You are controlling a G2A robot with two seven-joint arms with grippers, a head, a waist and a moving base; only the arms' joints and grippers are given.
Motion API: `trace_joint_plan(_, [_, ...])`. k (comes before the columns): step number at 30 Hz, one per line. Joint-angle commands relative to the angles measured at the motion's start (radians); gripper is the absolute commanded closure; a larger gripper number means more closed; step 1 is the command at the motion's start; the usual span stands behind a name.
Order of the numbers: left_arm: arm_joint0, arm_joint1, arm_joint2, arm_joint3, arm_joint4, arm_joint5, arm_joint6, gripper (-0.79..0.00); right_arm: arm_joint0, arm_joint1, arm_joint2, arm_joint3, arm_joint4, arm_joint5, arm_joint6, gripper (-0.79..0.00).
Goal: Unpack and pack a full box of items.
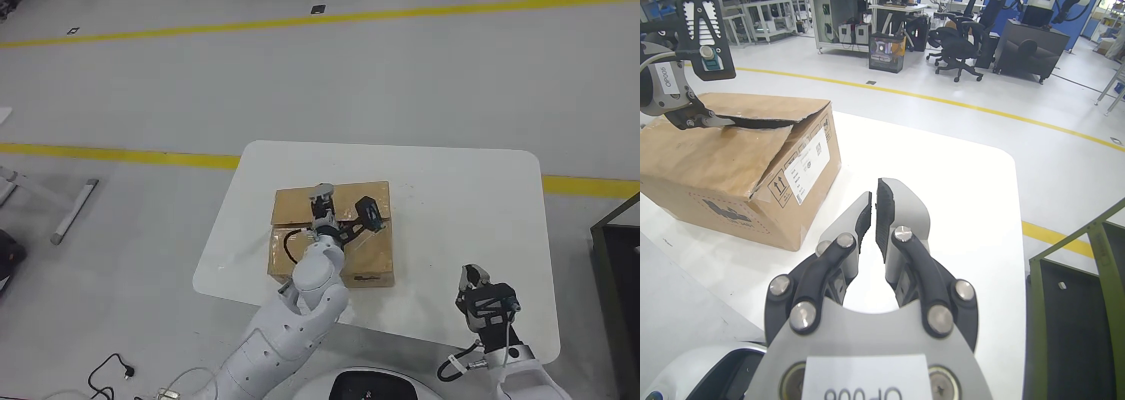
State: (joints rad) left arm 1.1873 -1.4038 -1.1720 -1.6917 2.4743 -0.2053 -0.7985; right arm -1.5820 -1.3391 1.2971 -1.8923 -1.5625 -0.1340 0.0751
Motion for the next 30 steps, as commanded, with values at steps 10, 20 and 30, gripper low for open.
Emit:
trace_joint_plan(10, [-0.008, -0.007, -0.009, 0.027, 0.023, 0.013, 0.038, 0.000, 0.005, 0.002, -0.006, -0.001, 0.007, 0.001, 0.002, -0.095])
trace_joint_plan(20, [0.060, -0.002, -0.034, -0.037, 0.009, -0.065, 0.096, 0.000, 0.008, 0.004, -0.016, 0.005, 0.011, 0.007, 0.001, -0.089])
trace_joint_plan(30, [0.146, 0.007, -0.054, -0.180, -0.016, -0.174, 0.180, 0.000, -0.031, 0.009, 0.008, -0.040, 0.010, 0.029, -0.019, -0.083])
